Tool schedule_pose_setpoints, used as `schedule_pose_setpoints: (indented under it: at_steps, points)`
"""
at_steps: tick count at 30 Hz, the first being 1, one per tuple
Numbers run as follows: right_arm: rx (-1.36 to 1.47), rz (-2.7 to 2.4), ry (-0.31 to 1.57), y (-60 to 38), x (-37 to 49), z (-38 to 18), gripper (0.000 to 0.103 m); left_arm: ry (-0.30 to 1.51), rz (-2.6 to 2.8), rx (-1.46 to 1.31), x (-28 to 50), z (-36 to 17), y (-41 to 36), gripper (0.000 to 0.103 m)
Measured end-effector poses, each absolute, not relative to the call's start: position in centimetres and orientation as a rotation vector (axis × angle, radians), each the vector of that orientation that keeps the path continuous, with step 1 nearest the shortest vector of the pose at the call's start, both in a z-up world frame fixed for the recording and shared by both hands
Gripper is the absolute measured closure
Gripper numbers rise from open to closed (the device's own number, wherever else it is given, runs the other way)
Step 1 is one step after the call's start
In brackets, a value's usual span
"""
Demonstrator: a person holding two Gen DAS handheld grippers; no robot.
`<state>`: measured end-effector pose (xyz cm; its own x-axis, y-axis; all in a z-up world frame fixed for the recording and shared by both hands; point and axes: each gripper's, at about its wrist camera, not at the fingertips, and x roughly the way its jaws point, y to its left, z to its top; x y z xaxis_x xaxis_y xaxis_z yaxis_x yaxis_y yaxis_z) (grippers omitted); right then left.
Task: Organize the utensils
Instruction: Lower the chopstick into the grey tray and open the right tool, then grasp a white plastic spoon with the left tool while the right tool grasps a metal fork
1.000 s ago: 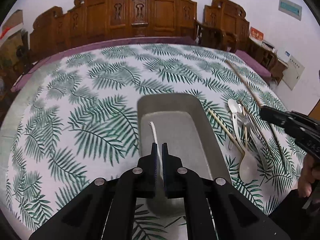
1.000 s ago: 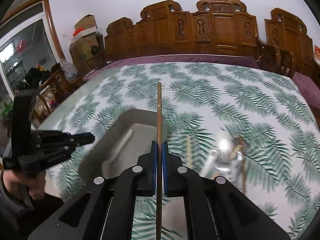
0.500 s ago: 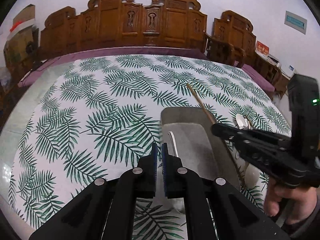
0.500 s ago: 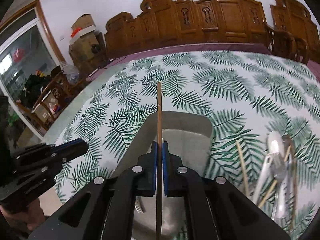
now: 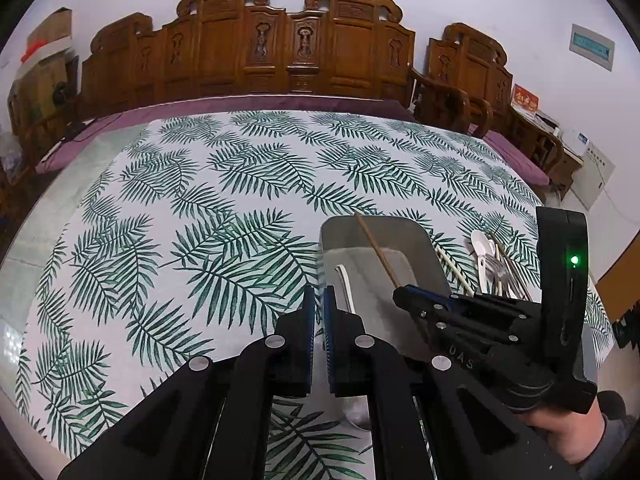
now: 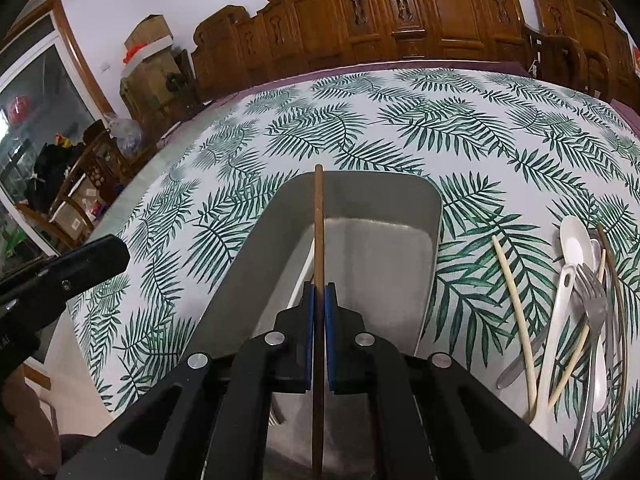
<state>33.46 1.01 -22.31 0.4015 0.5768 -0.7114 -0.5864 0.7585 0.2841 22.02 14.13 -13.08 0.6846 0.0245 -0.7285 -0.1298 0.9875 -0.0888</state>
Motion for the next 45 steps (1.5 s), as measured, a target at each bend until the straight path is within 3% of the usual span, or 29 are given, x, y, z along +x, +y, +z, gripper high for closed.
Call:
schedule_pose_setpoints:
  at_steps: [14, 21, 24, 27, 30, 45]
  points:
    - [-0.092, 0.738, 0.761, -7.9, 32.9, -17.8, 0.094, 0.806, 0.015, -0.110, 22.3, -13.0, 10.6, 0.098]
    - [-0.153, 0.638, 0.734, -14.2, 34.3, -17.4, 0.094, 0.797, -0.048, -0.096, 22.5, -13.0, 7.5, 0.069]
    - [-0.153, 0.613, 0.745, -16.1, 34.6, -18.0, 0.094, 0.797, -0.072, -0.082, 22.6, -13.1, 6.2, 0.065]
    - [-0.149, 0.594, 0.763, -17.0, 34.8, -19.0, 0.094, 0.798, -0.089, -0.073, 22.6, -13.3, 5.1, 0.054]
    - [-0.153, 0.599, 0.787, -17.1, 34.8, -20.2, 0.082, 0.804, -0.102, -0.066, 22.7, -13.5, 4.2, 0.054]
    - [-0.267, 0.570, 0.877, -15.0, 35.8, -24.9, 0.082, 0.844, -0.118, -0.025, 22.8, -14.9, 2.1, 0.053]
